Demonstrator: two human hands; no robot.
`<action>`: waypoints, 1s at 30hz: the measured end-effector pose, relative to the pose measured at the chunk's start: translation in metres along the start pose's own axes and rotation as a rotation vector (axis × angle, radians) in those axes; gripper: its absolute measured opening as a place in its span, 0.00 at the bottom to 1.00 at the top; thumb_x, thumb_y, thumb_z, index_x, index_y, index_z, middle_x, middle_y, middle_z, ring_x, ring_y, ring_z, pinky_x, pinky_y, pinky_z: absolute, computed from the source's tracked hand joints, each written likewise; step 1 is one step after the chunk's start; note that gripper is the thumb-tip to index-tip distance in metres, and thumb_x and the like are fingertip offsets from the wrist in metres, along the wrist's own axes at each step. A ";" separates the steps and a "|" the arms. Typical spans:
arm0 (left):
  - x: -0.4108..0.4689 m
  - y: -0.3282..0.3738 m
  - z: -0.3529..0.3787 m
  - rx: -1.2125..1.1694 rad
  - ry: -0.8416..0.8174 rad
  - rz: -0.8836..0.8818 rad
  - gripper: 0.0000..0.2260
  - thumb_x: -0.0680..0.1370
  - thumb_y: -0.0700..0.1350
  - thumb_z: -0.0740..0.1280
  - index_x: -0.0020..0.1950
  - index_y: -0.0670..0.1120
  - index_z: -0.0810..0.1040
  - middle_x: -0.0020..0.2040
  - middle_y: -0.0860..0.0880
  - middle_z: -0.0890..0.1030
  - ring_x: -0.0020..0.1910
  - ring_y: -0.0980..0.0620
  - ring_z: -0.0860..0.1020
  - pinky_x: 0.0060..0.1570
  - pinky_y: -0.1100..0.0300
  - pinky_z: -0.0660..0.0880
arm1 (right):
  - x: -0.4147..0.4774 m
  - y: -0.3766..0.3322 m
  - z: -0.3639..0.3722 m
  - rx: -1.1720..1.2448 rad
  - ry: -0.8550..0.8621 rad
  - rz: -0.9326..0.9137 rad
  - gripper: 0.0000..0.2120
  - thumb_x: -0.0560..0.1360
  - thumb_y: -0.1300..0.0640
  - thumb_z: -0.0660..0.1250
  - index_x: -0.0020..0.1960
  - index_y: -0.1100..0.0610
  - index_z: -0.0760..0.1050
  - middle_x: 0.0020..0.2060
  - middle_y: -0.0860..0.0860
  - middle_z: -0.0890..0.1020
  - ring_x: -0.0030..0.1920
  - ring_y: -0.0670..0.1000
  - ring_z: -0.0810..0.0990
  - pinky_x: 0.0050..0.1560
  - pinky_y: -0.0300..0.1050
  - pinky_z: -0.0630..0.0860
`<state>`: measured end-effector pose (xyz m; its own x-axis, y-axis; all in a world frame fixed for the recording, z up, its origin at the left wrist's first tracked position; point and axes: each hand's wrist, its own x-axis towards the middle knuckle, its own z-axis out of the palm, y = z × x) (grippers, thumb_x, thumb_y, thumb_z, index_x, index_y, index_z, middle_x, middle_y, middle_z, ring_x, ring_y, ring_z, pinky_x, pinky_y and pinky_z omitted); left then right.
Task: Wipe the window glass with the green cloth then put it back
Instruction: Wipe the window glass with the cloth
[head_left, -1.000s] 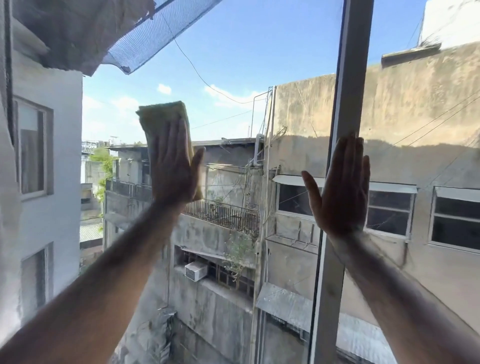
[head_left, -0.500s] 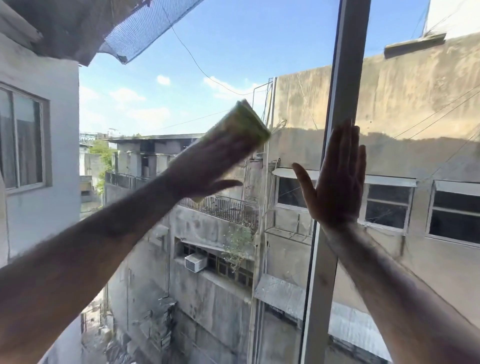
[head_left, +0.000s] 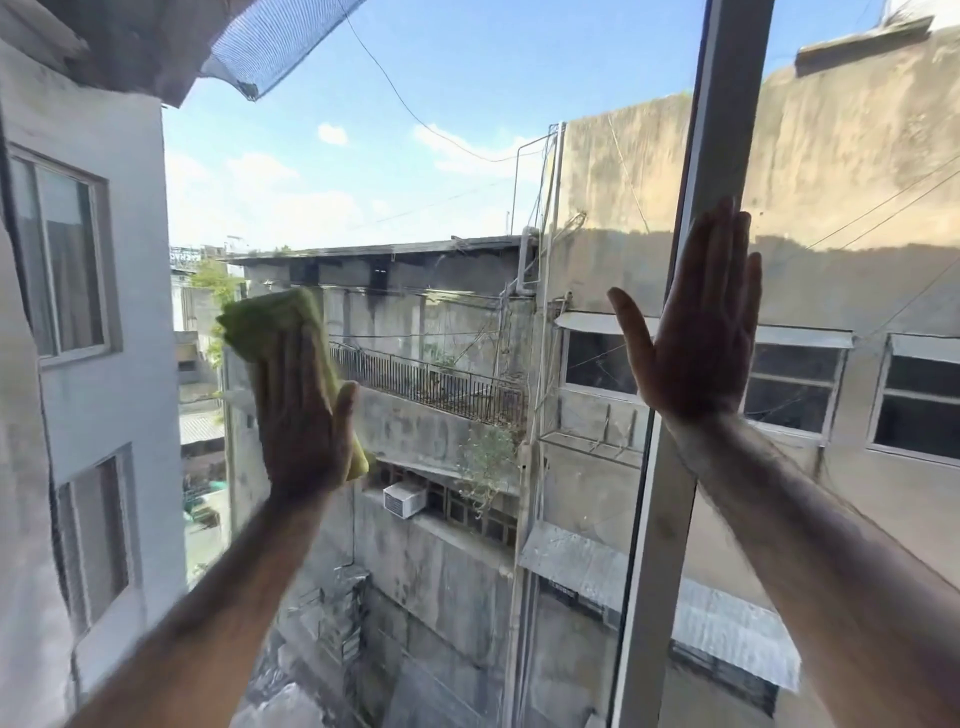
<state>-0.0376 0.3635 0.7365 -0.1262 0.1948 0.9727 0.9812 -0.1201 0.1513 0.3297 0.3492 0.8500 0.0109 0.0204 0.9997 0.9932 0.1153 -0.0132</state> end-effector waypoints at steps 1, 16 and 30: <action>-0.016 0.001 0.001 -0.034 0.019 -0.211 0.38 0.84 0.66 0.38 0.85 0.40 0.51 0.85 0.40 0.57 0.85 0.42 0.55 0.82 0.36 0.55 | 0.000 0.000 0.000 -0.003 0.000 0.002 0.47 0.83 0.28 0.46 0.85 0.65 0.49 0.86 0.62 0.53 0.87 0.59 0.51 0.86 0.62 0.54; 0.050 0.093 0.015 -0.051 0.057 0.448 0.35 0.85 0.62 0.53 0.85 0.40 0.53 0.85 0.40 0.59 0.85 0.42 0.56 0.82 0.38 0.58 | -0.001 0.002 0.005 -0.013 0.022 0.006 0.45 0.84 0.30 0.49 0.86 0.64 0.48 0.86 0.61 0.53 0.87 0.59 0.51 0.87 0.58 0.50; 0.069 0.074 0.016 0.014 -0.051 0.990 0.36 0.86 0.64 0.53 0.85 0.43 0.51 0.85 0.40 0.57 0.85 0.43 0.56 0.84 0.43 0.55 | 0.000 -0.001 -0.001 -0.010 -0.019 0.015 0.45 0.84 0.29 0.46 0.85 0.65 0.49 0.86 0.62 0.52 0.87 0.59 0.50 0.86 0.60 0.52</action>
<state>0.0292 0.3839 0.8117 0.7579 0.0546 0.6501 0.6419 -0.2403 -0.7282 0.3287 0.3478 0.8499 0.0234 0.0406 0.9989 0.9941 0.1045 -0.0275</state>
